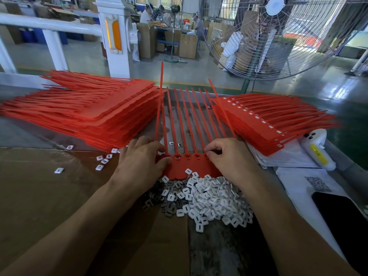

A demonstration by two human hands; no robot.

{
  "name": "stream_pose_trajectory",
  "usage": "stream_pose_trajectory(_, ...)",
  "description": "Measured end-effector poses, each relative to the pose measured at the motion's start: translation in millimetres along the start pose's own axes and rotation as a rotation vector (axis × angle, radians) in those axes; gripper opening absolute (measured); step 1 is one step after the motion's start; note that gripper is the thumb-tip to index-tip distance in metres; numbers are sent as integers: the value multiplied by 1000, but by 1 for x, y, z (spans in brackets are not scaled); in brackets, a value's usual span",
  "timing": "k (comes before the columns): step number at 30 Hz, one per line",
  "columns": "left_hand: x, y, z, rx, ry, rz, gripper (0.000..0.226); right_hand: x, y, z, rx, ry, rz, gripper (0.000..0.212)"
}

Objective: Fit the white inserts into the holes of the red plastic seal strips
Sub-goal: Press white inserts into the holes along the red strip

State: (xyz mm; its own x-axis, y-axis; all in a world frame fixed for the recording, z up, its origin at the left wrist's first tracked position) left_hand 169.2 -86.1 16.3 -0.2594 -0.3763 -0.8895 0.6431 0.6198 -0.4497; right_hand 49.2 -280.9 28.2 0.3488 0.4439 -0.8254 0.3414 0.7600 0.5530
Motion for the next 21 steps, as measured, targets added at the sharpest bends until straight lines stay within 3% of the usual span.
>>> stream_pose_trajectory(21, 1, 1, 0, 1, 7, -3, 40, 6, -4, 2, 41, 5, 11, 12)
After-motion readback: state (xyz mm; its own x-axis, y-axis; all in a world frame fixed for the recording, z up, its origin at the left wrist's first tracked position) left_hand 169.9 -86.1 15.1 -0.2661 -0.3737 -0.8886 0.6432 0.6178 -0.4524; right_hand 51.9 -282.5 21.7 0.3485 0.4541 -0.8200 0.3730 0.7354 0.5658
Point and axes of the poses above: each hand's wrist, its own z-axis towards the middle knuckle, its own x-axis out of the palm, y = z × x, the point moved 4 cm from there along z, towards the middle knuckle, and after that the axes turned 8 degrees about y, right-handed, at the moved point
